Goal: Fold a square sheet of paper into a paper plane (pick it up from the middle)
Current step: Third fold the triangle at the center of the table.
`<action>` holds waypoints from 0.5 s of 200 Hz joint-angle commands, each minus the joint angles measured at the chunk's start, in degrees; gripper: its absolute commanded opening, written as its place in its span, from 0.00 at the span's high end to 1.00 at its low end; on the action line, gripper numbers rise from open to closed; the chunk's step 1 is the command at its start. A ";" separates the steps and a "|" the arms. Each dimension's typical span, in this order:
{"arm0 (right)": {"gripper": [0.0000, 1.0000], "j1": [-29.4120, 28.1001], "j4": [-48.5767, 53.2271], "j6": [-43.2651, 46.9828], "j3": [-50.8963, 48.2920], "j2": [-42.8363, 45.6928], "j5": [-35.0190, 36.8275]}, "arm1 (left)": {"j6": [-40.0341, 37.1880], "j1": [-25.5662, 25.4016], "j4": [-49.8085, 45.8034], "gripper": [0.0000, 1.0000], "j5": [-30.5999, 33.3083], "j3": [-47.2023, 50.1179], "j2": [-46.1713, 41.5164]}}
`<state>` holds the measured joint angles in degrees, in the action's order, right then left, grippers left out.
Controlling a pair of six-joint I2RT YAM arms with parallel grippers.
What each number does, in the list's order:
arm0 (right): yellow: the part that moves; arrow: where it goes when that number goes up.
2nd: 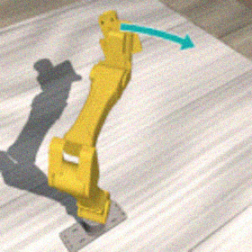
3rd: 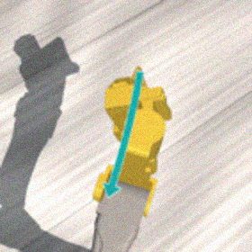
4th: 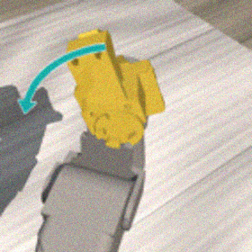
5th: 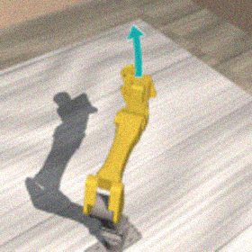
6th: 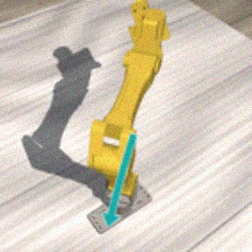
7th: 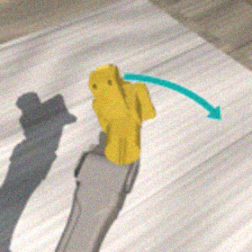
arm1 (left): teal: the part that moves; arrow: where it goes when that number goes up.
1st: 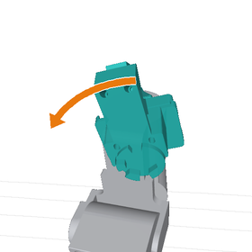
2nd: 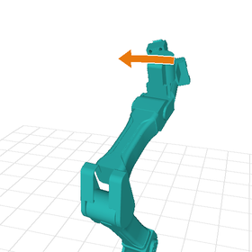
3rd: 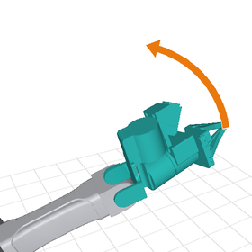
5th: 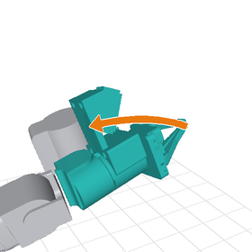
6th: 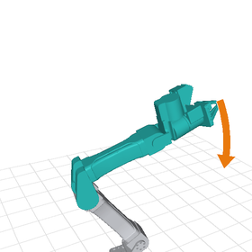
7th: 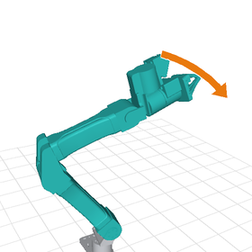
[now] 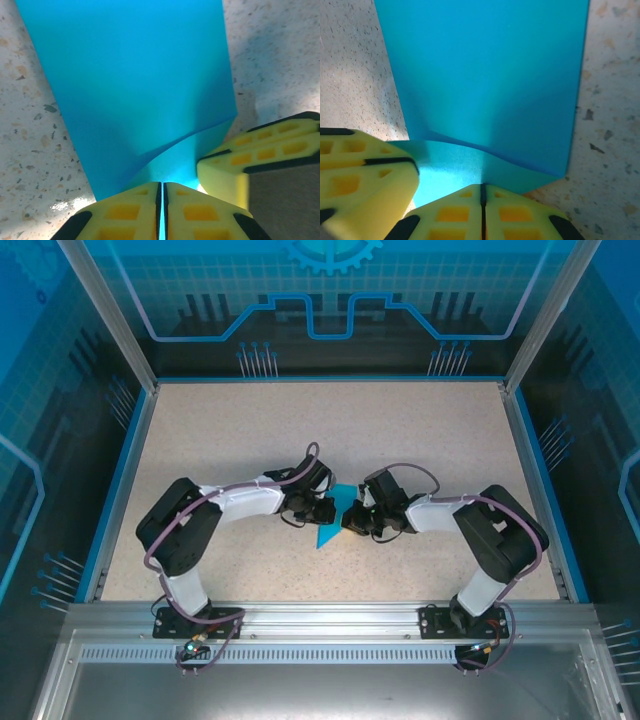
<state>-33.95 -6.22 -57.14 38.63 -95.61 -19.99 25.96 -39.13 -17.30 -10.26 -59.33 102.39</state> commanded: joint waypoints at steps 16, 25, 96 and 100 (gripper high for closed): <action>0.92 0.46 0.57 0.77 0.30 1.89 0.13 | -3.11 0.29 -0.67 0.87 2.59 -0.75 1.98; 0.92 0.25 0.74 0.82 0.20 2.75 0.13 | -3.39 0.31 -0.24 0.87 2.48 -0.32 2.29; 0.94 -9.70 -11.04 -7.74 -8.03 9.27 9.09 | -3.00 0.64 0.60 0.90 1.29 1.64 3.94; 0.94 -10.37 -11.25 -8.07 -7.89 9.21 9.35 | -2.98 0.72 0.73 0.90 1.08 1.80 3.88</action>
<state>-41.21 -11.49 -60.86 32.86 -86.74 -14.39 23.62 -39.09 -17.10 -8.82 -59.29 104.68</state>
